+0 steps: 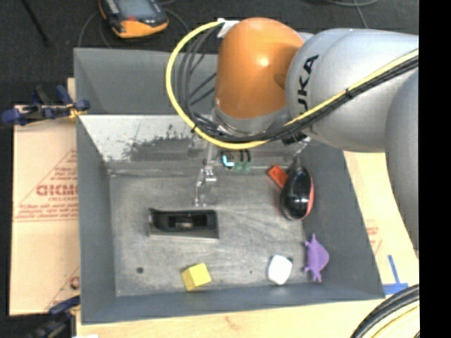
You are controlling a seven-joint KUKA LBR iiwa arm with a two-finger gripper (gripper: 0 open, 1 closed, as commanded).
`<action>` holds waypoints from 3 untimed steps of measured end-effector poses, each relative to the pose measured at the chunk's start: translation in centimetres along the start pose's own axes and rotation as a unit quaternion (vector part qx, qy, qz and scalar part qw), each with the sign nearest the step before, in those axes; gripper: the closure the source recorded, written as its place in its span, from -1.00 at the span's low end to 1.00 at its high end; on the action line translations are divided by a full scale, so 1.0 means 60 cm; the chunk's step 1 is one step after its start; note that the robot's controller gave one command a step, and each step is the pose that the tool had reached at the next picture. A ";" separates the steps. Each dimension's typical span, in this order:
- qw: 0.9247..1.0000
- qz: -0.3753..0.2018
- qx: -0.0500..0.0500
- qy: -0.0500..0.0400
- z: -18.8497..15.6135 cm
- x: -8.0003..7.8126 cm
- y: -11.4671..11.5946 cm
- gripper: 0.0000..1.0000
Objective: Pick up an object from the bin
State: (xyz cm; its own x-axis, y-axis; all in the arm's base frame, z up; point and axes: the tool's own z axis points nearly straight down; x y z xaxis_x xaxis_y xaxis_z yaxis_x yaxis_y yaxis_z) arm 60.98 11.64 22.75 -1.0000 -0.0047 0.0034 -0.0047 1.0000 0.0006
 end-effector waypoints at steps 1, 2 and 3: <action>1.000 0.001 0.000 -0.003 -0.007 -0.001 -0.001 -1.00; 1.000 0.006 -0.001 -0.007 0.070 -0.003 0.008 -1.00; 1.000 0.009 -0.001 -0.005 0.188 0.020 0.015 -1.00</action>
Offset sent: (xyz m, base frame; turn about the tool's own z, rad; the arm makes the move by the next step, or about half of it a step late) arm -0.0047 0.0174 -0.1575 0.0363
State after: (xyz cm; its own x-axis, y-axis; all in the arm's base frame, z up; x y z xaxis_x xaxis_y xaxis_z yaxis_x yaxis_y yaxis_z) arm 59.72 12.54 11.50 -0.9999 0.0127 -0.0063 0.0127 0.9999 0.0021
